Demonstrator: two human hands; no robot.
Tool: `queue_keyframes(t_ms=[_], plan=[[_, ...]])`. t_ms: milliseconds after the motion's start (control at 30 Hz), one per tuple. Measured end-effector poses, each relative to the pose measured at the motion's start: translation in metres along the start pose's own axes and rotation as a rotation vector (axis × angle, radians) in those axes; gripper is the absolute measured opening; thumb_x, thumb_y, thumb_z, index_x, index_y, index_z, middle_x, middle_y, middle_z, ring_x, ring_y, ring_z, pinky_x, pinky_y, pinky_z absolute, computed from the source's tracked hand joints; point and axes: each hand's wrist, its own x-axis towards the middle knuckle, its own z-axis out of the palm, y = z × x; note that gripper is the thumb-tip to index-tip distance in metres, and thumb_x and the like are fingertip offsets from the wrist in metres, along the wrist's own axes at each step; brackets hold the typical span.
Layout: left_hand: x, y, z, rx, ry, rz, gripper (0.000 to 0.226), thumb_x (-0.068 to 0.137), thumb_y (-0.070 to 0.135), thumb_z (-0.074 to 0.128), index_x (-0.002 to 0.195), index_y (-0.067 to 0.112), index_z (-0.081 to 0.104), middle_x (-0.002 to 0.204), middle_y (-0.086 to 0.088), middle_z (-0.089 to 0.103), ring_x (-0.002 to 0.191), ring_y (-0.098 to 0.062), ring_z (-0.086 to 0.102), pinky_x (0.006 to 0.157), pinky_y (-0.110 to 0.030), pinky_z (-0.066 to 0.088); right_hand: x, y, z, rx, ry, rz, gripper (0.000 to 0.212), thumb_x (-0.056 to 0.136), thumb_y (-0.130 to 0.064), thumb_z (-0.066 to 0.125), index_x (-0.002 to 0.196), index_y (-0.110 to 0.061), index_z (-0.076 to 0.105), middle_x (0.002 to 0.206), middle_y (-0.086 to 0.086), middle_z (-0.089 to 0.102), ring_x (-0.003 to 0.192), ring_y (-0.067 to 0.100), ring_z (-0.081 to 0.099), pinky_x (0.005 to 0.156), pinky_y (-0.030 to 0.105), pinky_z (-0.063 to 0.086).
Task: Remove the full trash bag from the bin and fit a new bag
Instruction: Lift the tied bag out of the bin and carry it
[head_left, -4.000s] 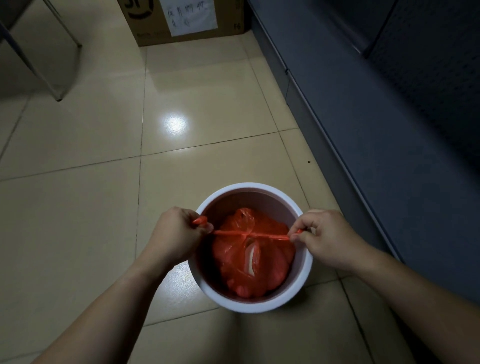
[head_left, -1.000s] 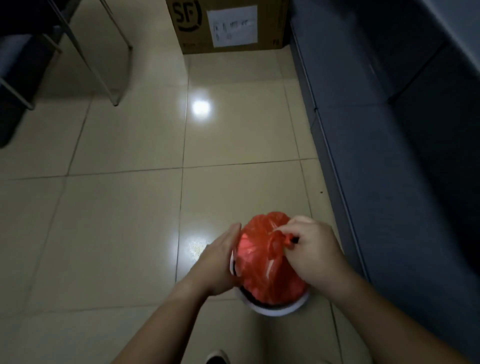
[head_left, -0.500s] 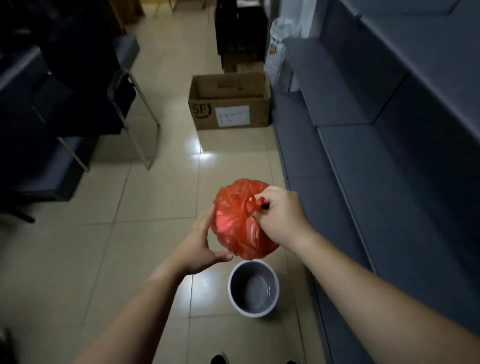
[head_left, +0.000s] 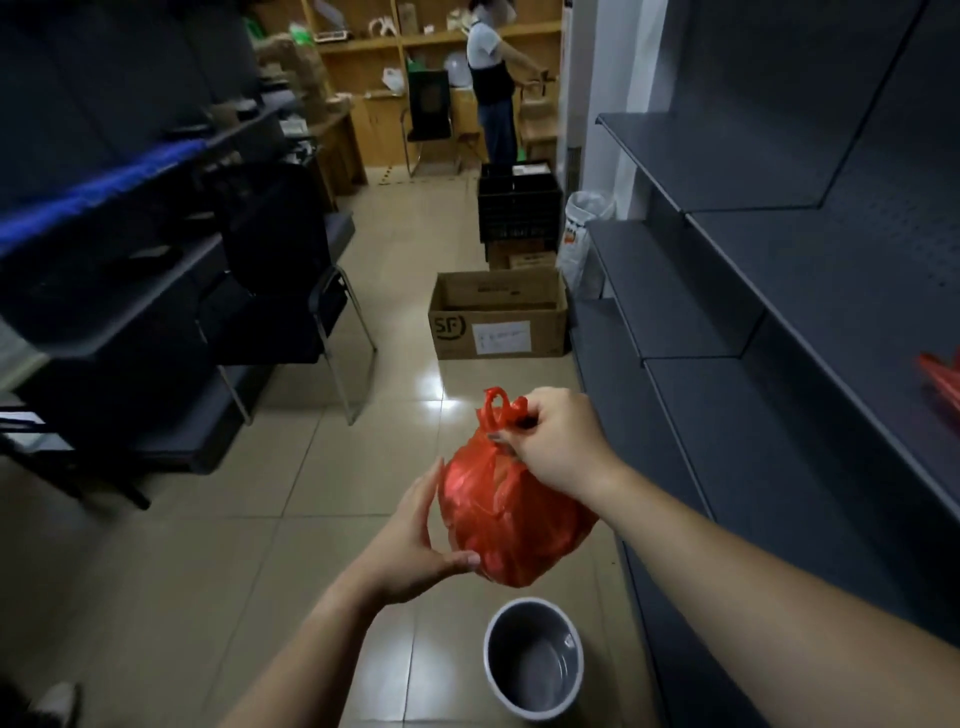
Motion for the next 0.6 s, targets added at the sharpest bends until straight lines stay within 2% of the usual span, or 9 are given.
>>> queue_keyframes(t_ms=[100,200,333,467,533,600], plan=[[-0.007,-0.012,-0.013,0.001,-0.029,0.042,0.128,0.063,0.053,0.088,0.157,0.037,0.004,0.155,0.018,0.017,0.144,-0.008,0.022,0.116,-0.03,0.024,0.003,-0.01,0.013,0.0,0.008,0.022,0.024,0.079,-0.026,0.08,0.06,-0.028,0.066,0.067,-0.012,0.064,0.067,0.0,0.059,0.066,0.023,0.046],[-0.001,-0.03,-0.033,-0.034,-0.041,0.053,0.125,0.062,0.056,0.088,0.155,0.045,0.004,0.159,0.015,0.02,0.145,-0.009,0.025,0.117,-0.033,0.028,0.017,-0.022,0.032,-0.001,0.012,0.045,0.023,0.078,-0.028,0.081,0.06,-0.029,0.066,0.07,-0.01,0.067,0.072,0.006,0.063,0.073,0.027,0.049],[0.021,-0.054,-0.071,-0.074,-0.062,0.105,0.119,0.064,0.052,0.088,0.149,0.05,0.004,0.156,0.016,0.026,0.143,-0.004,0.029,0.111,-0.023,0.028,0.047,-0.045,0.063,-0.008,0.019,0.055,0.025,0.079,-0.03,0.08,0.059,-0.031,0.065,0.069,-0.01,0.068,0.072,0.006,0.064,0.076,0.031,0.052],[0.059,-0.087,-0.12,-0.084,-0.107,0.125,0.117,0.064,0.051,0.089,0.144,0.058,0.004,0.155,0.013,0.029,0.138,-0.006,0.037,0.109,-0.026,0.035,0.088,-0.068,0.1,0.012,0.08,0.077,0.02,0.078,-0.03,0.08,0.062,-0.03,0.068,0.071,-0.008,0.07,0.074,0.01,0.067,0.08,0.036,0.056],[0.08,-0.101,-0.143,-0.076,-0.119,0.121,0.119,0.064,0.048,0.089,0.148,0.056,0.005,0.154,0.012,0.028,0.137,-0.007,0.039,0.11,-0.028,0.038,0.107,-0.075,0.117,0.016,0.097,0.092,0.024,0.078,-0.029,0.08,0.059,-0.032,0.065,0.071,-0.01,0.068,0.075,0.01,0.065,0.08,0.037,0.056],[0.101,-0.111,-0.165,-0.068,-0.116,0.107,0.124,0.063,0.046,0.089,0.154,0.046,0.005,0.156,0.01,0.026,0.14,-0.01,0.037,0.114,-0.035,0.039,0.127,-0.081,0.13,0.015,0.117,0.118,0.027,0.078,-0.027,0.079,0.057,-0.032,0.063,0.071,-0.01,0.066,0.075,0.011,0.065,0.08,0.039,0.056]])
